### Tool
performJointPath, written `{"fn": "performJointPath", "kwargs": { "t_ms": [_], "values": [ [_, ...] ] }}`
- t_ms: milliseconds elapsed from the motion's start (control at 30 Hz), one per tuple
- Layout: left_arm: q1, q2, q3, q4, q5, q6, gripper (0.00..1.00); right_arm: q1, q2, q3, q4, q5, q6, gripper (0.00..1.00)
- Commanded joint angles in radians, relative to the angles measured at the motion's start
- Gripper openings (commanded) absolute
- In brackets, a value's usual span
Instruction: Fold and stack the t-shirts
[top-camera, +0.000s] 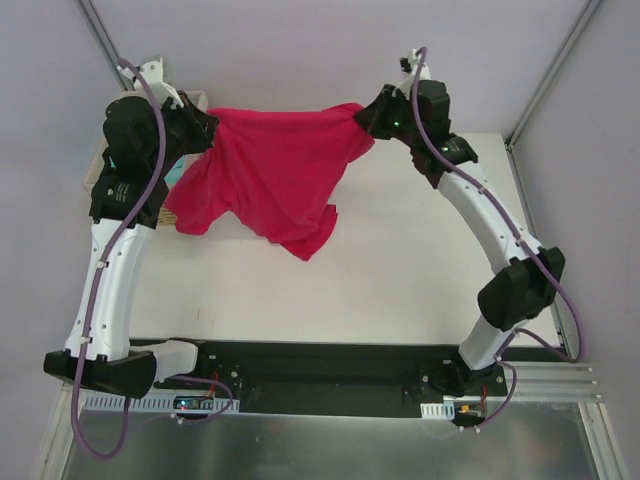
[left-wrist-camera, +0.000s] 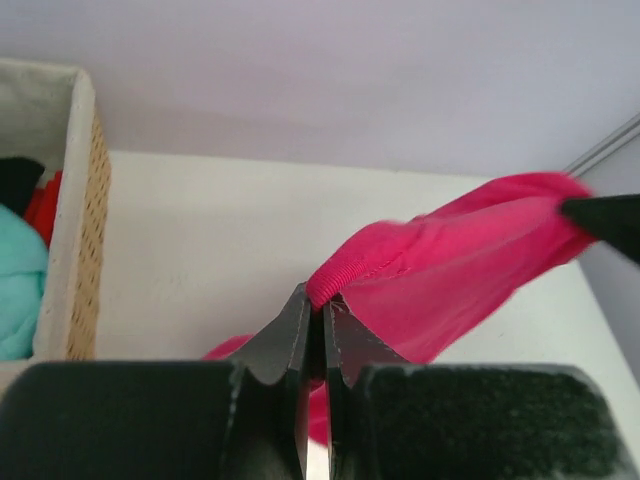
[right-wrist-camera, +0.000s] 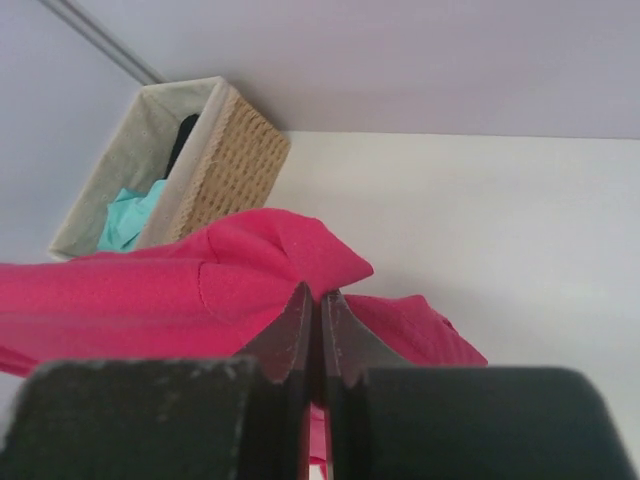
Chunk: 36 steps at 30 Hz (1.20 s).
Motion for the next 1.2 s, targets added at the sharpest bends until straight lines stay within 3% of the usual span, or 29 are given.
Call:
{"fn": "performJointPath", "kwargs": {
  "t_ms": [0,167,300,467,667,867,1000,1167],
  "values": [
    [-0.007,0.009,0.085,-0.107,-0.074,0.157,0.00,-0.034,-0.191,-0.021,-0.057,0.012,-0.150,0.01],
    [-0.007,0.030,0.216,-0.122,-0.020,0.234,0.00,-0.034,-0.277,-0.007,-0.087,0.058,-0.213,0.01],
    [-0.007,0.122,0.387,-0.122,0.015,0.268,0.00,-0.036,-0.253,0.111,-0.125,0.106,-0.217,0.01],
    [-0.007,0.239,0.472,-0.099,0.127,0.170,0.00,-0.040,-0.245,0.181,-0.122,0.185,-0.217,0.01],
    [-0.007,0.343,0.421,-0.010,0.259,0.084,0.00,-0.047,-0.236,0.250,-0.163,0.218,-0.269,0.01],
    [-0.005,0.516,0.686,0.014,0.296,0.047,0.00,-0.068,-0.222,0.284,-0.179,0.313,-0.334,0.01],
    [0.001,0.587,0.892,0.094,0.278,0.111,0.00,-0.085,-0.216,0.304,-0.061,0.274,-0.366,0.01],
    [0.048,0.583,0.891,0.212,0.345,0.094,0.00,-0.088,-0.139,0.484,-0.087,0.314,-0.409,0.01]
  ]
}}
